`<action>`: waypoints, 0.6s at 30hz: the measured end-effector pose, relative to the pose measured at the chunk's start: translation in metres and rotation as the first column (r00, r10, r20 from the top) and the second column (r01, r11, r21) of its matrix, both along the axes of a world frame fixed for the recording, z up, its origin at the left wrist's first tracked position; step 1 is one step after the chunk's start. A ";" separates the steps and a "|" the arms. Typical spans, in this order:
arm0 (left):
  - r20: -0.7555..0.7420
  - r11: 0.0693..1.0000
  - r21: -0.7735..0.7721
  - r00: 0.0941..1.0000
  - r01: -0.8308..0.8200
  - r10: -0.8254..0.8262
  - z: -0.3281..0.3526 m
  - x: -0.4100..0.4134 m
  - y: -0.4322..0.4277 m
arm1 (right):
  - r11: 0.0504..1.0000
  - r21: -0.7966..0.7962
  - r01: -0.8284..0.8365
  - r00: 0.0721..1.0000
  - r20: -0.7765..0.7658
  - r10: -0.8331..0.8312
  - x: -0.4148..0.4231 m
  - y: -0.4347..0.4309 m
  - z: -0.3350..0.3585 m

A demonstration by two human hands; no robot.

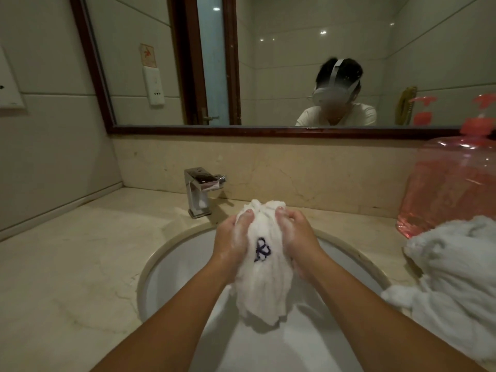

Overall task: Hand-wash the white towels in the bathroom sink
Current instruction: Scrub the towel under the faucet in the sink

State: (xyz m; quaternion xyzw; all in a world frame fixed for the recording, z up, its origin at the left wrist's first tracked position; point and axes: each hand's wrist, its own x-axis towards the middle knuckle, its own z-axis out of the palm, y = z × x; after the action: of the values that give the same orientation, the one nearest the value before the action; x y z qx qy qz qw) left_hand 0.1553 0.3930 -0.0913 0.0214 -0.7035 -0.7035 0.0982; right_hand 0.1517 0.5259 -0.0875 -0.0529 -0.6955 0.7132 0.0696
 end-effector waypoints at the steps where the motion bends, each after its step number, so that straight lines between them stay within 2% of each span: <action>1: -0.010 1.000 0.007 1.000 -0.018 0.018 0.001 -0.002 -0.003 | 0.998 -0.025 0.058 0.998 0.001 -0.057 -0.004 0.006 -0.002; 4: -0.093 0.993 -0.056 0.991 -0.100 0.095 0.002 -0.002 -0.010 | 0.966 -0.134 0.219 0.975 0.013 -0.220 -0.012 0.015 0.000; 7: -0.147 0.984 -0.119 0.983 -0.131 0.113 0.001 0.001 0.002 | 0.968 -0.162 0.193 0.981 -0.003 -0.196 -0.004 -0.008 0.011; 10: -0.168 0.966 -0.175 0.973 -0.188 0.159 0.002 -0.004 0.014 | 0.998 -0.009 0.054 0.998 -0.010 -0.054 0.017 -0.039 0.014; 13: -0.154 0.952 -0.203 0.967 -0.230 0.201 0.001 -0.008 0.011 | 0.993 0.111 0.047 0.998 -0.043 -0.042 0.030 -0.038 0.008; 18: -0.195 0.962 -0.204 0.971 -0.181 0.141 -0.002 0.009 0.022 | 0.987 0.055 0.150 0.989 -0.027 -0.149 0.010 -0.030 0.016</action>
State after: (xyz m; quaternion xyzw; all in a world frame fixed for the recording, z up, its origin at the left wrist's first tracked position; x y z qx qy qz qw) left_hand 0.1639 0.4150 -0.0930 0.0043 -0.7613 -0.6100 0.2198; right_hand 0.1620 0.4957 -0.0711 -0.0948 -0.7087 0.6865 0.1321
